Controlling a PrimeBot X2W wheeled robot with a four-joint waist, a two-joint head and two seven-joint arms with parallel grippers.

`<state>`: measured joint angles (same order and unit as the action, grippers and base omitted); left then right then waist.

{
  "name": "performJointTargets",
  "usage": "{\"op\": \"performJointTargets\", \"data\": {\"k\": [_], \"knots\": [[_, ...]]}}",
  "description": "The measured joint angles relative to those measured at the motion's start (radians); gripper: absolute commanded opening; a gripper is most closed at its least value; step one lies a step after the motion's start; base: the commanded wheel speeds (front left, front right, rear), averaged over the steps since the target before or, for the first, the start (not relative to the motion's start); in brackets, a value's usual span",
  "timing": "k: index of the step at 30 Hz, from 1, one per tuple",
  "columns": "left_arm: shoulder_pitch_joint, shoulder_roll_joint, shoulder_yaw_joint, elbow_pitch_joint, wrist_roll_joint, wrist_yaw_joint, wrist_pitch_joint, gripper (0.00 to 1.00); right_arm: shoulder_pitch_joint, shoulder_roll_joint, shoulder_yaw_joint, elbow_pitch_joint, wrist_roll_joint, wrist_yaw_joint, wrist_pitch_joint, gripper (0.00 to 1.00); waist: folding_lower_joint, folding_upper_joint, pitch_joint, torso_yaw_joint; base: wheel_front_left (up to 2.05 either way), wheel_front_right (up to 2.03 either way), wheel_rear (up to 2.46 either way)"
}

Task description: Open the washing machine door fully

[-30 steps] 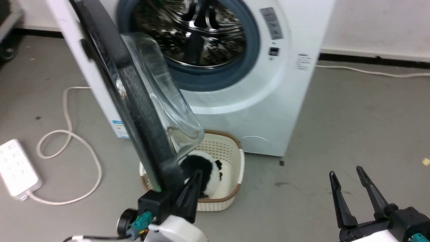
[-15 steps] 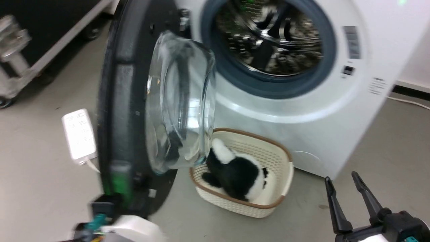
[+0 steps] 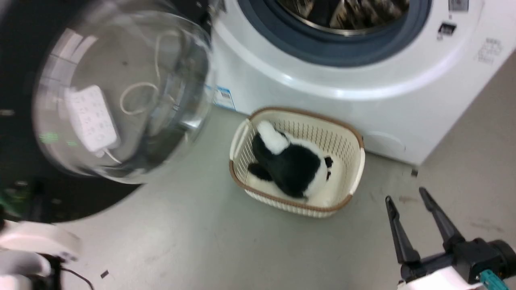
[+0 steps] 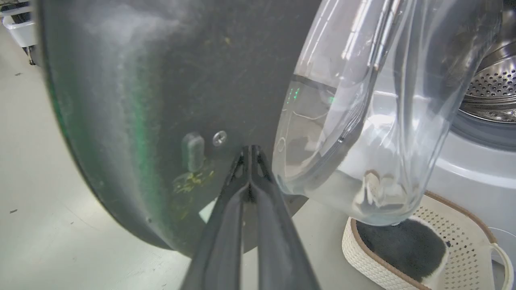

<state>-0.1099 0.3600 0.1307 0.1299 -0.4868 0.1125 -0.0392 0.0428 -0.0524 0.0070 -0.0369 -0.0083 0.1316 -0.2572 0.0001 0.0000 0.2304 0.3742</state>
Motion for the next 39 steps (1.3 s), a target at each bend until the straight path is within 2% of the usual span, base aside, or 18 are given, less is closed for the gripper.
{"op": "performJointTargets", "data": {"k": [7,11,18,22,26,31,39], "knots": [[-0.114,0.113,0.095,0.194,-0.047,-0.037,-0.03,0.0,-0.031,0.001,-0.008,-0.006,-0.031,0.0,0.0,1.0,0.0001,0.0,0.08,-0.03,0.0,0.0,0.0],[-0.174,0.148,0.114,0.296,-0.054,-0.056,-0.073,0.0,-0.037,0.001,-0.009,-0.008,-0.036,0.0,0.0,1.0,0.0001,0.0,0.102,-0.042,0.0,0.0,0.0],[-0.231,0.162,0.097,0.413,-0.049,-0.09,-0.141,0.0,-0.05,0.001,-0.017,-0.003,-0.037,0.0,0.0,1.0,0.0,0.0,0.093,-0.047,0.0,0.0,0.0],[-0.233,0.153,0.084,0.408,-0.022,-0.107,-0.198,0.0,-0.051,0.001,-0.021,0.006,-0.033,0.0,0.0,1.0,0.0,0.0,0.062,-0.051,0.0,0.0,0.0],[-0.217,0.119,0.073,0.308,0.031,-0.108,-0.216,0.0,-0.05,0.001,-0.035,0.018,-0.022,0.0,0.0,1.0,-0.0001,0.0,0.016,-0.059,0.0,0.0,0.0],[-0.12,0.046,0.06,0.08,0.112,-0.125,-0.218,0.0,-0.047,0.001,-0.052,0.022,-0.016,0.0,0.0,1.0,-0.0003,0.0,-0.054,-0.081,0.0,0.0,0.0],[0.066,-0.117,-0.016,-0.159,0.189,-0.114,-0.218,0.0,-0.014,0.001,-0.069,0.005,-0.015,0.0,0.0,1.0,-0.0003,0.0,-0.153,-0.157,0.0,0.0,0.0]]}}
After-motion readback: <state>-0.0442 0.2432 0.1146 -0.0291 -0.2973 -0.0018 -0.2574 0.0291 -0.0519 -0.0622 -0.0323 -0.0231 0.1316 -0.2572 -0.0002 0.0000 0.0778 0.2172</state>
